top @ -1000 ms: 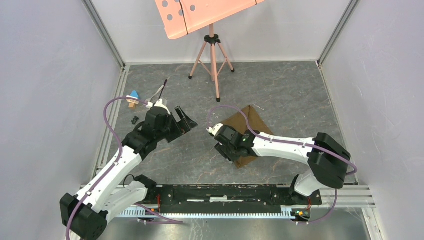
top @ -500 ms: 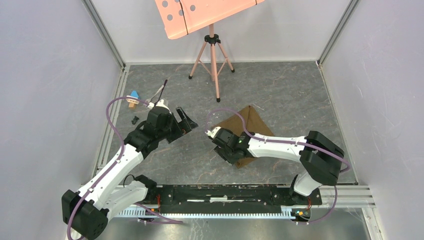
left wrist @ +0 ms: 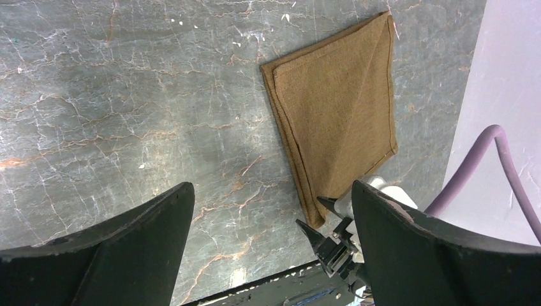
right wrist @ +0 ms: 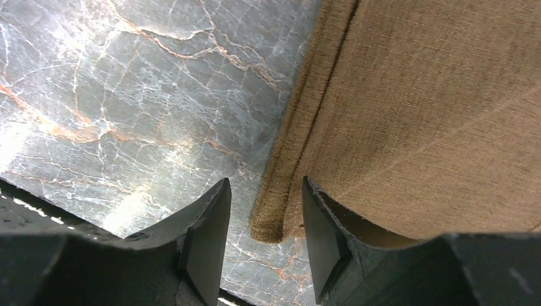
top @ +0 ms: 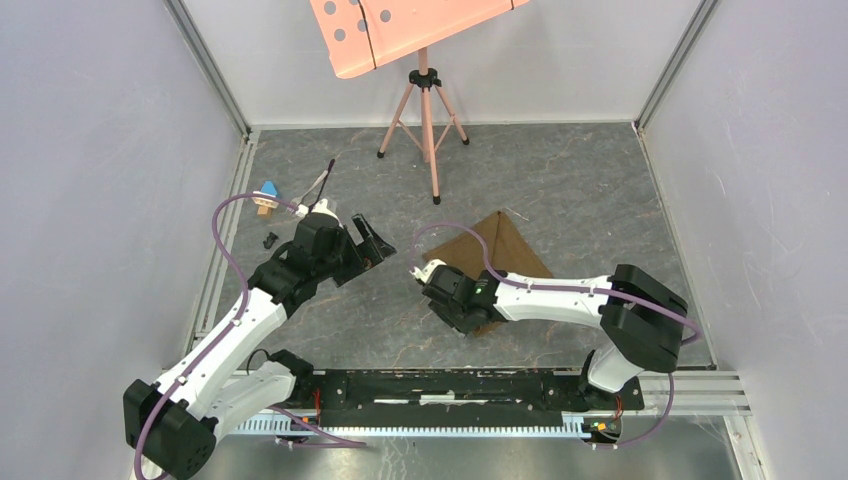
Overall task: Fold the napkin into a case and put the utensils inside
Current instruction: Pick up the upper triangle-folded napkin from the center of the board.
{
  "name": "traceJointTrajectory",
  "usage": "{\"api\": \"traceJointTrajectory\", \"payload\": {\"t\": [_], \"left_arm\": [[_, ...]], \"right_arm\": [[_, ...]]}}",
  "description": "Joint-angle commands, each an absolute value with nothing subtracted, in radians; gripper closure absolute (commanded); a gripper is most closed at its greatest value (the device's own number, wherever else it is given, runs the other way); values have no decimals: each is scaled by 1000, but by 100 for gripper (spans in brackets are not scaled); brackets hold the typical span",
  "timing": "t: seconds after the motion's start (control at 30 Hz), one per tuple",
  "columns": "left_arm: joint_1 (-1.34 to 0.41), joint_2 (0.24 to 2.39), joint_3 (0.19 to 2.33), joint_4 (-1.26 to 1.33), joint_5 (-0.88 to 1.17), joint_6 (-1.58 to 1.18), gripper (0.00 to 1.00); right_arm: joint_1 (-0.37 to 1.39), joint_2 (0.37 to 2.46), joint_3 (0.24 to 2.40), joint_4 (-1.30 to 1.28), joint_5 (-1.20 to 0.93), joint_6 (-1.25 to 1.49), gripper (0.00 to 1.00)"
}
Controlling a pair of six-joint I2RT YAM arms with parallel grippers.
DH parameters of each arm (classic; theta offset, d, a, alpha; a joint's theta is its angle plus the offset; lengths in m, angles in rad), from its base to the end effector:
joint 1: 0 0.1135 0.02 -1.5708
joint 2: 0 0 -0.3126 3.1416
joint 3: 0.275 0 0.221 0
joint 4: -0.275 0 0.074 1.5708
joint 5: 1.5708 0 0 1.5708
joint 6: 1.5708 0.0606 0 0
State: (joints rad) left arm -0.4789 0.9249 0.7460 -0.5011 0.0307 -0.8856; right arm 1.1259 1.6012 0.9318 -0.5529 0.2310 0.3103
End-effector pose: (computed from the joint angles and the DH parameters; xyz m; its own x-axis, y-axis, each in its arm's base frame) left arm 0.1380 -0.0737 0.2997 -0.7262 -0.4950 -0.4771 -0.1272 0.7788 -0.6143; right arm 0.1326 0.2458 0.2160 -0.6432 -0.6584 -0.3909 -0.6812 0.7252 -0.1006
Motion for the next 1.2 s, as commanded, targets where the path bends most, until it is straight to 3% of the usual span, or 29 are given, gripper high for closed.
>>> {"api": "traceJointTrajectory", "payload": {"t": [0.0, 0.63, 0.87, 0.97, 1.17], "left_arm": [[-473, 924, 745, -497, 22, -871, 1], [-473, 915, 740, -508, 20, -870, 0], [-474, 961, 739, -514, 45, -852, 0], [-473, 996, 723, -484, 92, -843, 0], [-474, 1094, 654, -335, 245, -870, 0]], "right_arm": [[1131, 1546, 945, -578, 287, 329, 48], [1130, 1607, 827, -455, 258, 344, 53], [1130, 1636, 796, -433, 330, 333, 79], [1130, 1611, 784, -407, 345, 307, 97], [1131, 1502, 770, -361, 343, 289, 100]]}}
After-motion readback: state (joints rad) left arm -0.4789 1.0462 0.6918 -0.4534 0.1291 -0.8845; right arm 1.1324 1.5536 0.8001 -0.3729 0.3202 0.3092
